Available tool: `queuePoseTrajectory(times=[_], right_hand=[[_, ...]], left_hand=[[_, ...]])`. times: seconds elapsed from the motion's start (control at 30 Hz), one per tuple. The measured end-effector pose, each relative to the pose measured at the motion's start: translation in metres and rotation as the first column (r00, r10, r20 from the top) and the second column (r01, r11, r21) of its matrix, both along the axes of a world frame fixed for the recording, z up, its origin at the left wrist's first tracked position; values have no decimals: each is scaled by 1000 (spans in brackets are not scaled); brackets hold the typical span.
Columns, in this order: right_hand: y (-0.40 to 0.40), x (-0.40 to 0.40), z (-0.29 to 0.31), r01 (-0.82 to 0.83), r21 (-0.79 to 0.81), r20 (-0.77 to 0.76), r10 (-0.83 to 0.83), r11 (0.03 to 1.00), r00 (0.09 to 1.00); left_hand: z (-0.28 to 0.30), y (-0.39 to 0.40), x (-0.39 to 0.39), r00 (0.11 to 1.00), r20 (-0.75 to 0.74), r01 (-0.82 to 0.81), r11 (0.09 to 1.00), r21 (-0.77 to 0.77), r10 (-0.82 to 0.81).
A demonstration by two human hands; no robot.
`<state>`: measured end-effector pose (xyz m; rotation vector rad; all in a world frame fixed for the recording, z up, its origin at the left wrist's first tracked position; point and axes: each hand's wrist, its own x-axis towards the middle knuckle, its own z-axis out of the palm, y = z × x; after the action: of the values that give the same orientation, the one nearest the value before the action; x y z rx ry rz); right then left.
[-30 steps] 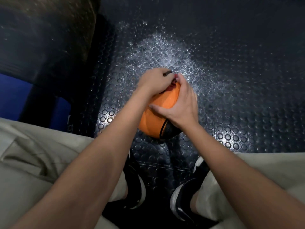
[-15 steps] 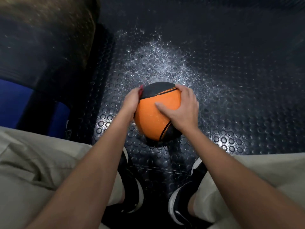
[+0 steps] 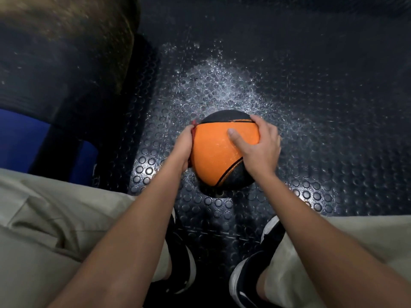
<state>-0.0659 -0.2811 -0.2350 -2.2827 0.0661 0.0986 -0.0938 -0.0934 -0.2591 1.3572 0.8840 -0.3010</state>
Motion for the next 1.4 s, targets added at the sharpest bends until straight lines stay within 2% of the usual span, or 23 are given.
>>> queuePoseTrajectory(times=[0.03, 0.1, 0.2, 0.27, 0.3, 0.37, 0.47, 0.57, 0.63, 0.67, 0.7, 0.77, 0.83, 0.9, 0.97, 1.03, 1.13, 1.2, 1.23, 1.27, 1.3, 1.4], right_hand=[[1, -2, 0, 1, -22, 13, -1, 1000, 1000], [1, -2, 3, 8, -86, 8, -7, 996, 1000], [-2, 15, 13, -26, -211, -69, 12, 977, 998], [-6, 26, 15, -41, -231, -94, 20, 972, 995], [-8, 27, 13, -42, -222, -81, 24, 974, 996], [-10, 22, 7, -40, -135, -13, 39, 990, 999], [-6, 12, 3, -71, 65, 13, 70, 995, 997], [2, 9, 4, -78, 64, 33, 76, 995, 997], [7, 5, 4, -18, 63, 56, 14, 998, 998], [10, 4, 3, 25, 61, 66, -29, 998, 997], [13, 3, 4, 68, 37, 66, -70, 997, 995], [14, 7, 8, 123, -90, 18, -121, 988, 992], [11, 16, 12, 95, -201, -22, -102, 975, 995], [5, 22, 10, -14, -227, 43, 24, 974, 999], [3, 20, 4, -197, -150, 125, 216, 969, 968], [7, 16, -4, -295, -55, 153, 301, 954, 941], [14, 14, -4, -301, -36, 174, 303, 953, 937], [13, 13, -1, -275, -16, 180, 274, 961, 945], [12, 13, 0, -252, -21, 181, 251, 968, 951], [11, 14, 2, -221, -50, 173, 226, 974, 959], [11, 15, 5, -184, -98, 154, 198, 978, 968], [12, 18, 10, -91, -195, 133, 118, 977, 984]], left_hand=[[2, -1, 5, 1000, 12, -4, 999, 54, 3], [13, -6, 22, 992, 76, 81, 966, 247, -103], [40, -17, 46, 902, 143, 267, 786, 557, -407], [47, -20, 57, 836, 144, 324, 689, 648, -529], [46, -20, 57, 837, 155, 317, 695, 645, -525], [33, -14, 47, 894, 202, 231, 797, 559, -400], [3, 1, 20, 982, 140, 87, 958, 271, -129], [-7, 7, 9, 998, 61, -38, 994, 100, 32], [2, 2, 16, 997, 68, -41, 988, 150, 31], [10, -2, 23, 995, 98, 6, 971, 239, -30], [21, -8, 31, 983, 127, 80, 927, 366, -135], [40, -19, 46, 923, 151, 199, 776, 599, -354], [47, -26, 56, 856, 140, 276, 669, 690, -498], [44, -21, 56, 856, 148, 261, 661, 704, -496], [32, -9, 50, 913, 144, 194, 716, 671, -382], [18, 9, 42, 966, 119, 129, 832, 540, -228], [-1, 27, 19, 994, 90, 50, 978, 202, -69], [-6, 23, 8, 999, 43, 9, 996, 89, -13], [-5, 18, 10, 999, 35, -21, 996, 88, 18], [0, 11, 13, 999, 41, -24, 989, 147, 18], [5, 5, 19, 998, 57, 11, 963, 270, -27], [33, -14, 38, 946, 81, 197, 755, 625, -314]])
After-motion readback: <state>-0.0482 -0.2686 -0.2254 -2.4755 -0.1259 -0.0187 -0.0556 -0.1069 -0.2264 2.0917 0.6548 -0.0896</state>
